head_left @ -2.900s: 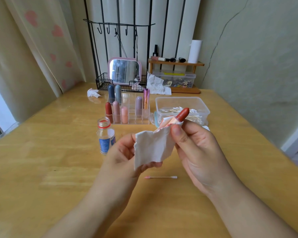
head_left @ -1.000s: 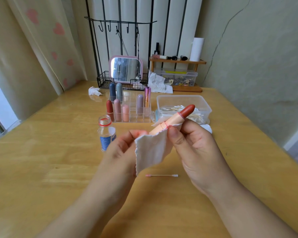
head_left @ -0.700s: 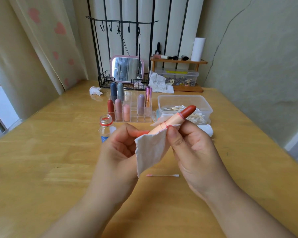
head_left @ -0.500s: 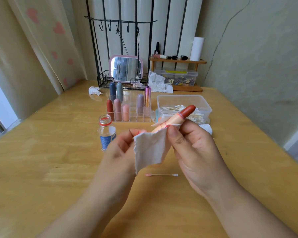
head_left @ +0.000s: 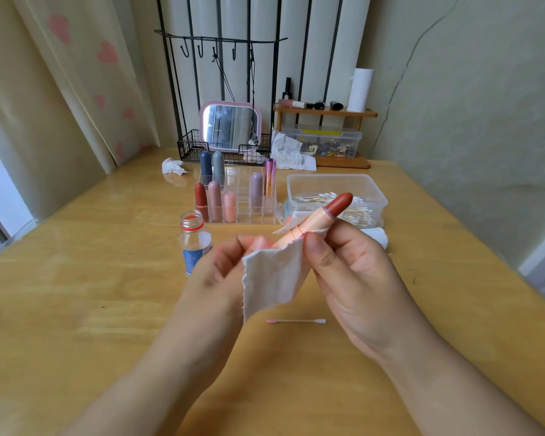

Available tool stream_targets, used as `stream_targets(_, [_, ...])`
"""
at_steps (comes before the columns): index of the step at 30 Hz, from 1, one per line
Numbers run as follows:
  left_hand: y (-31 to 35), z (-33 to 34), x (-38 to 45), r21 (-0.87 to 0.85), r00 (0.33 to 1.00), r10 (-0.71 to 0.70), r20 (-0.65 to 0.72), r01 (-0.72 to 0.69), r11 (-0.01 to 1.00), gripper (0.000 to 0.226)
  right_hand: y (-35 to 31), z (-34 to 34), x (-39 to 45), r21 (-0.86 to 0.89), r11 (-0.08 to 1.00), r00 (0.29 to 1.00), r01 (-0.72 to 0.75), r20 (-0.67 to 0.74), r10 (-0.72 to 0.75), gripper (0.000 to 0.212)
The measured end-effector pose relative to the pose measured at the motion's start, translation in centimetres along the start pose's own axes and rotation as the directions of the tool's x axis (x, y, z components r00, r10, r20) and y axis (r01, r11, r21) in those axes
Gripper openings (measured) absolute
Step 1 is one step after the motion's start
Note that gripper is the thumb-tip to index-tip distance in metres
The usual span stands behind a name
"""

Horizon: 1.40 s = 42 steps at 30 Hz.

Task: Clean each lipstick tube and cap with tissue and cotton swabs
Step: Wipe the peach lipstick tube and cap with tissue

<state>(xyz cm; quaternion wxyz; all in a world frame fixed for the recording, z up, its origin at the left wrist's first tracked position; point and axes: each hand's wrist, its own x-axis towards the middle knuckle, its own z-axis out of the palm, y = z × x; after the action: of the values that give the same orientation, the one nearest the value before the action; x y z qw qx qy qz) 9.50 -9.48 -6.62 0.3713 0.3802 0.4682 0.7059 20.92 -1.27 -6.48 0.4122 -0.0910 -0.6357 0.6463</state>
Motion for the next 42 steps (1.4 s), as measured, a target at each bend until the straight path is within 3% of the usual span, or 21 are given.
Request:
stream_targets(2, [0.3, -0.1, 0.1, -0.011, 0.999, -0.038, 0.033, 0.038, 0.999, 0.01, 0.0, 0.0, 0.0, 0.002, 1.0, 1.0, -0.018, 0.015, 0.018, 0.033])
stream_targets(6, [0.1, -0.1, 0.0, 0.059, 0.993, 0.121, 0.015, -0.122, 0.991, 0.029, 0.2, 0.2, -0.1, -0.039, 0.999, 1.0, -0.013, -0.006, 0.013, 0.034])
stream_targets(10, [0.1, -0.2, -0.1, 0.083, 0.984, 0.181, 0.003, -0.18, 0.98, 0.02, 0.3, 0.2, -0.1, -0.044, 0.999, 1.0, -0.008, -0.018, 0.007, 0.037])
stream_targets(12, [-0.2, -0.2, 0.1, 0.175, 0.99, 0.137, 0.017, -0.138, 0.975, 0.025, 0.2, 0.1, 0.0, -0.03, 1.0, 1.0, 0.001, -0.028, -0.002, 0.035])
stream_targets(15, [-0.1, 0.0, 0.1, 0.032, 0.999, -0.032, 0.029, 0.032, 0.999, 0.006, 0.0, 0.0, 0.0, -0.007, 1.0, 1.0, 0.014, -0.025, -0.014, 0.032])
stream_targets(16, [0.0, 0.0, 0.1, 0.022, 0.999, -0.027, 0.028, 0.026, 0.999, 0.008, 0.1, 0.0, 0.0, -0.021, 1.0, 1.0, 0.018, -0.021, -0.019, 0.031])
stream_targets(21, [-0.2, -0.5, 0.0, 0.076, 0.976, 0.207, 0.071, -0.212, 0.974, 0.022, 0.4, 0.2, 0.0, -0.041, 0.999, 0.999, -0.006, -0.044, 0.004, 0.033])
stream_targets(25, [-0.6, -0.4, 0.0, 0.143, 0.966, 0.255, 0.042, -0.258, 0.955, 0.048, 0.5, 0.4, -0.1, -0.034, 0.999, 0.997, -0.036, -0.072, 0.033, 0.022])
stream_targets(28, [-0.7, -0.5, 0.1, 0.352, 0.954, 0.3, 0.015, -0.286, 0.891, 0.056, 0.7, 0.4, -0.2, -0.134, 0.986, 0.985, -0.104, -0.148, 0.083, 0.023])
stream_targets(30, [-1.1, -0.8, 0.3, 0.47, 0.955, 0.294, 0.051, -0.282, 0.836, 0.041, 1.0, 0.4, -0.3, -0.263, 0.956, 0.977, -0.127, -0.202, 0.074, 0.026])
stream_targets(33, [-2.2, -1.5, 1.1, 0.611, 0.98, 0.197, 0.018, -0.167, 0.774, 0.026, 1.3, 0.4, -0.4, -0.389, 0.906, 0.96, -0.164, -0.276, 0.056, 0.023])
stream_targets(36, [-2.8, -1.6, 1.5, 0.537, 0.998, 0.061, -0.021, -0.041, 0.842, 0.021, 1.0, 0.2, -0.4, -0.455, 0.868, 0.952, -0.2, -0.299, 0.063, 0.018])
stream_targets(39, [-2.9, -1.4, 1.2, 0.477, 0.999, 0.04, 0.006, -0.038, 0.878, 0.012, 0.6, -0.7, -0.1, -0.538, 0.809, 0.942, -0.237, -0.33, 0.057, 0.015])
stream_targets(42, [-3.1, -1.6, 1.3, 0.437, 0.999, 0.027, -0.03, -0.011, 0.899, 0.011, -0.1, -2.9, 0.4, -0.726, 0.651, 0.95, -0.223, -0.313, -0.023, 0.017])
